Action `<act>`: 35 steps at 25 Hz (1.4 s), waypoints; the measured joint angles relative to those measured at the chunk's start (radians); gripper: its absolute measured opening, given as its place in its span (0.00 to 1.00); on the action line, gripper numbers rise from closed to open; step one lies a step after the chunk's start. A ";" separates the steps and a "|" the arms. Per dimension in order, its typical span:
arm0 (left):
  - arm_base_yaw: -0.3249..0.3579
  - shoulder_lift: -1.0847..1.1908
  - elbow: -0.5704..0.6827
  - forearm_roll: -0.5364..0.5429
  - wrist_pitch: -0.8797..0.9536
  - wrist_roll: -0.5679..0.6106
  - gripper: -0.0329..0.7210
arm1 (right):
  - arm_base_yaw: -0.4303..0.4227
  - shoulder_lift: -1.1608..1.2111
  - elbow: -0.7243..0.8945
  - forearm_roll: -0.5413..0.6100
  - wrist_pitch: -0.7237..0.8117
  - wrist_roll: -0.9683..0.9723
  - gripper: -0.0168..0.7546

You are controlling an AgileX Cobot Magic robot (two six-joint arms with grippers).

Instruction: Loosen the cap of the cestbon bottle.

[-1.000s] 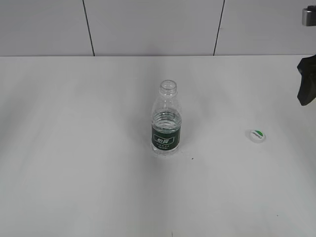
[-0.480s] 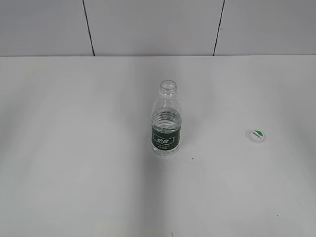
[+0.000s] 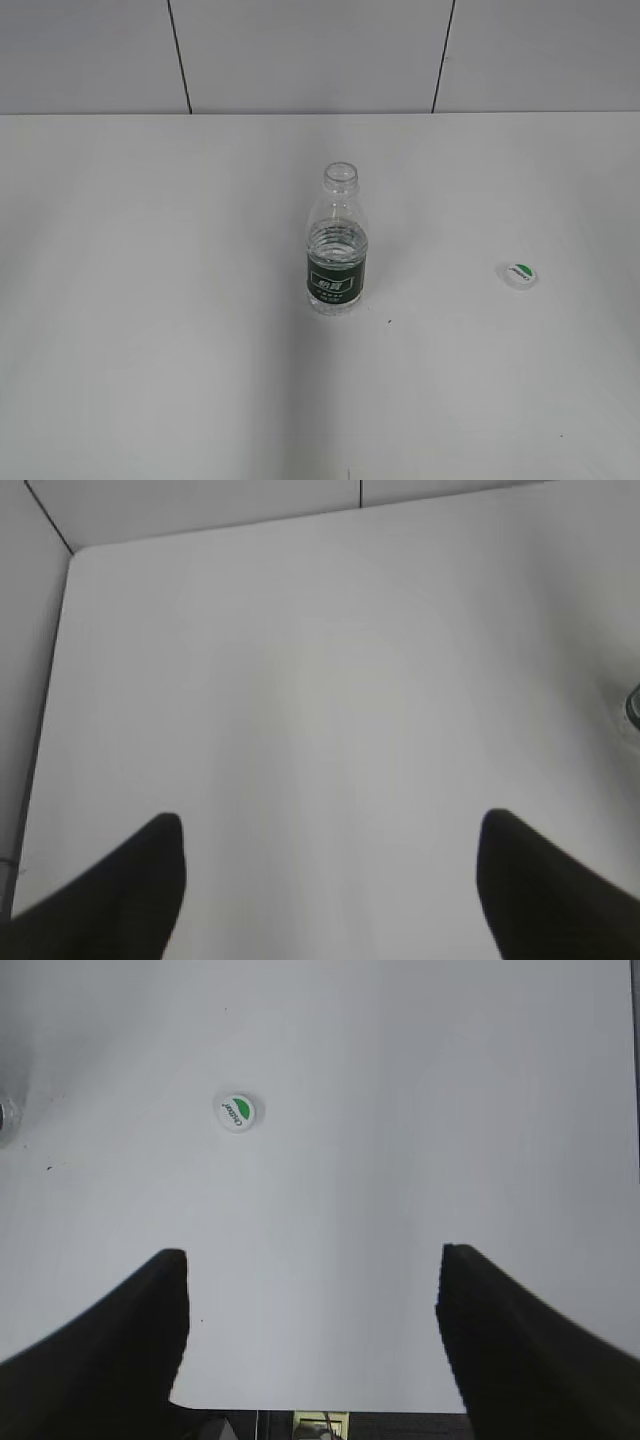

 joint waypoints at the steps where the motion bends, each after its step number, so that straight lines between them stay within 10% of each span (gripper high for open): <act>1: 0.000 -0.046 0.031 0.000 -0.015 0.006 0.76 | 0.000 -0.015 0.006 -0.002 0.000 0.000 0.79; 15: -0.002 -0.525 0.452 -0.045 -0.191 0.035 0.76 | 0.000 -0.346 0.233 0.004 -0.009 0.000 0.79; 35: -0.002 -0.631 0.501 -0.106 -0.091 0.103 0.57 | 0.000 -0.754 0.330 0.003 0.001 0.016 0.79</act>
